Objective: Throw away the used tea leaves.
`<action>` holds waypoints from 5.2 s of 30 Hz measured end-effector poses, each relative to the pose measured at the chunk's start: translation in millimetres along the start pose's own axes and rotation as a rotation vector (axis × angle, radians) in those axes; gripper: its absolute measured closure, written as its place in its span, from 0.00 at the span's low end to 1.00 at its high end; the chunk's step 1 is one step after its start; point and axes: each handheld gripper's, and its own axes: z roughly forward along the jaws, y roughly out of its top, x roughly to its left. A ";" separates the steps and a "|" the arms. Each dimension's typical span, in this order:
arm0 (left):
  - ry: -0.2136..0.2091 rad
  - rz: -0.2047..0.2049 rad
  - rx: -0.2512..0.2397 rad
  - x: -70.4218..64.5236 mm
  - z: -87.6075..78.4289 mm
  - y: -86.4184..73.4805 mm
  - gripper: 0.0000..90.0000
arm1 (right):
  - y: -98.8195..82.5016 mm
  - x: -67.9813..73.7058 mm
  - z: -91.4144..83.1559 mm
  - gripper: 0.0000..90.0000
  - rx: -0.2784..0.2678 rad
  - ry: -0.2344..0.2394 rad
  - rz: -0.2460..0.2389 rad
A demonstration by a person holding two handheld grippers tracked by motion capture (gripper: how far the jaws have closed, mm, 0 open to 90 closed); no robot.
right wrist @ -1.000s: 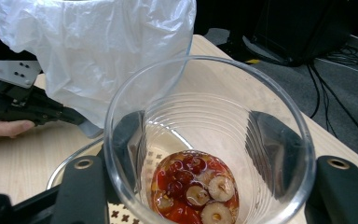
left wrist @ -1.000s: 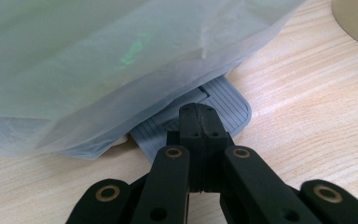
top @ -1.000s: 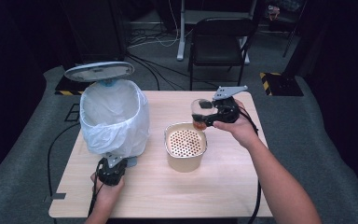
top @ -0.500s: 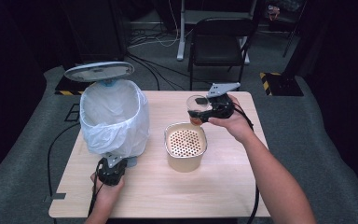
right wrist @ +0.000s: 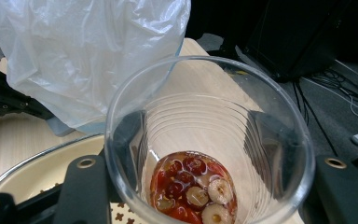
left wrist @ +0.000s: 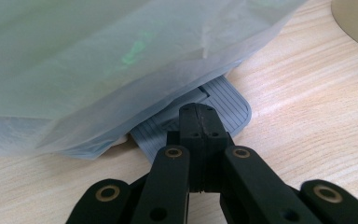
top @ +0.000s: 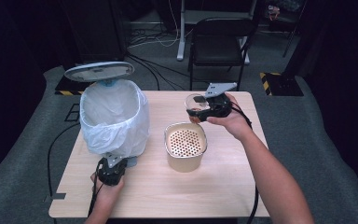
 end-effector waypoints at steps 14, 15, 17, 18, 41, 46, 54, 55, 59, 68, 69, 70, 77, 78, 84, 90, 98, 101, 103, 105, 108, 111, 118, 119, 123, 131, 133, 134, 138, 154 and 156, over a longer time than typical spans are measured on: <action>-0.006 -0.045 -0.004 -3.3 0.4 -0.9 1.00 | 0.3 3.2 3.9 0.44 -0.017 -0.035 -0.078; -0.006 -0.046 -0.005 -3.3 0.5 -0.9 1.00 | 0.5 3.4 4.0 0.44 -0.019 -0.035 -0.077; 0.006 -0.010 -0.001 -0.7 -0.2 -0.3 1.00 | 0.5 3.7 4.1 0.44 -0.021 -0.030 -0.078; 0.006 -0.013 -0.002 -1.1 -0.1 -0.4 1.00 | 0.4 4.2 4.2 0.44 -0.021 -0.034 -0.090; 0.005 -0.019 0.000 -1.8 -0.3 -0.5 1.00 | -6.8 36.6 6.2 0.48 0.001 -0.156 -0.493; 0.003 -0.013 0.000 -1.2 -0.3 -0.4 1.00 | -10.2 40.1 7.1 0.49 0.022 -0.169 -0.557; 0.004 -0.018 0.000 -1.6 -0.3 -0.5 1.00 | -14.1 53.0 7.5 0.49 0.021 -0.244 -0.682; 0.008 -0.020 -0.005 -2.0 0.1 -0.7 1.00 | -14.6 56.0 7.8 0.50 0.019 -0.263 -0.708; 0.007 -0.017 -0.001 -1.8 -0.2 -0.6 1.00 | -14.0 63.2 8.3 0.50 0.018 -0.288 -0.764; 0.005 -0.011 0.000 -1.2 -0.3 -0.4 1.00 | -22.5 74.1 14.4 0.50 0.054 -0.372 -0.922; -0.002 -0.012 -0.001 -1.1 0.0 -0.5 1.00 | -23.4 75.0 14.9 0.50 0.058 -0.381 -0.948; 0.008 -0.021 -0.006 -2.0 0.1 -0.8 1.00 | -24.4 76.3 15.6 0.50 0.067 -0.391 -0.972; 0.000 -0.024 -0.002 -2.2 0.1 -0.7 1.00 | -29.4 86.5 20.9 0.51 0.133 -0.479 -1.199; 0.007 -0.008 0.000 -1.2 -0.3 -0.4 1.00 | -30.6 88.5 21.7 0.51 0.141 -0.488 -1.248; 0.000 -0.025 -0.006 -2.3 0.3 -0.8 1.00 | -42.9 97.1 29.0 0.51 0.195 -0.547 -1.484; -0.007 -0.046 -0.005 -3.6 0.4 -1.1 1.00 | -52.8 103.0 32.4 0.51 0.271 -0.556 -1.705; 0.008 -0.018 -0.001 -2.0 -0.3 -0.6 1.00 | -70.3 107.5 38.0 0.51 0.248 -0.607 -1.867; 0.005 -0.035 -0.003 -3.0 0.0 -0.9 1.00 | -71.0 108.5 37.5 0.51 0.218 -0.617 -1.882; 0.007 -0.019 -0.001 -2.0 -0.3 -0.6 1.00 | -70.1 108.7 37.0 0.51 0.208 -0.626 -1.888; 0.007 -0.011 -0.001 -1.4 -0.3 -0.5 1.00 | -69.4 108.9 36.8 0.51 0.199 -0.633 -1.892; 0.006 -0.005 -0.001 -1.0 -0.3 -0.4 1.00 | -68.5 109.1 36.7 0.51 0.200 -0.630 -1.893; -0.001 -0.018 -0.002 -1.7 0.1 -0.6 1.00 | -68.2 108.8 36.4 0.51 0.200 -0.636 -1.893; 0.000 -0.019 -0.002 -2.1 0.0 -0.6 1.00 | -66.9 108.3 35.5 0.51 0.204 -0.635 -1.890; 0.007 -0.009 -0.001 -1.3 -0.3 -0.4 1.00 | -66.7 108.2 35.6 0.51 0.205 -0.636 -1.888; 0.000 -0.016 -0.001 -1.8 0.0 -0.5 1.00 | -66.6 108.2 35.8 0.51 0.207 -0.636 -1.889; -0.005 -0.036 0.000 -3.1 0.0 -0.6 1.00 | -64.3 108.6 34.9 0.51 0.201 -0.640 -1.891; 0.005 -0.006 0.003 -1.1 -0.5 0.0 1.00 | -64.0 108.9 35.0 0.51 0.199 -0.638 -1.893; -0.001 0.004 0.003 -0.3 -0.3 0.2 1.00 | -63.7 109.0 35.1 0.51 0.197 -0.637 -1.894; 0.006 -0.009 0.001 -1.4 -0.4 -0.1 1.00 | -62.9 109.3 35.1 0.51 0.195 -0.640 -1.892; 0.007 -0.002 0.000 -1.2 -0.3 -0.2 1.00 | -52.6 110.5 31.1 0.51 0.221 -0.585 -1.913; 0.008 -0.007 0.000 -1.6 -0.2 -0.3 1.00 | -54.2 110.7 30.6 0.50 0.205 -0.610 -1.881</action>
